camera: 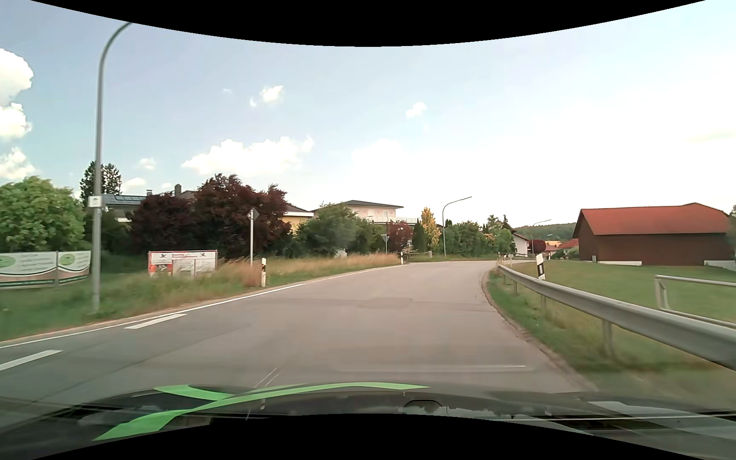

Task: Follow the waypoints while adhering to traffic rules and regulations

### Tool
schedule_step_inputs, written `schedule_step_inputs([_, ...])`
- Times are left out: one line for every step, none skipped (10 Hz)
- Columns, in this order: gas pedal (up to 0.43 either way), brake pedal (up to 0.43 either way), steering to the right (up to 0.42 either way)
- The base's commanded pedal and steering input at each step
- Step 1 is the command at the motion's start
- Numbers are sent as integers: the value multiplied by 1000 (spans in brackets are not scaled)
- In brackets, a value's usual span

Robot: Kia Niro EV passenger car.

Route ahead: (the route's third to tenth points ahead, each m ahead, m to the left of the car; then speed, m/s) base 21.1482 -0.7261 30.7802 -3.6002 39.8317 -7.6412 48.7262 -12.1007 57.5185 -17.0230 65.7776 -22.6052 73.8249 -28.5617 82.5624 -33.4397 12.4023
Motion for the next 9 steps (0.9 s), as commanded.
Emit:
schedule_step_inputs([177,0,57])
schedule_step_inputs([177,0,57])
schedule_step_inputs([177,0,57])
schedule_step_inputs([177,0,57])
schedule_step_inputs([177,0,57])
schedule_step_inputs([177,0,57])
schedule_step_inputs([177,0,56])
schedule_step_inputs([189,0,54])
schedule_step_inputs([189,0,51])
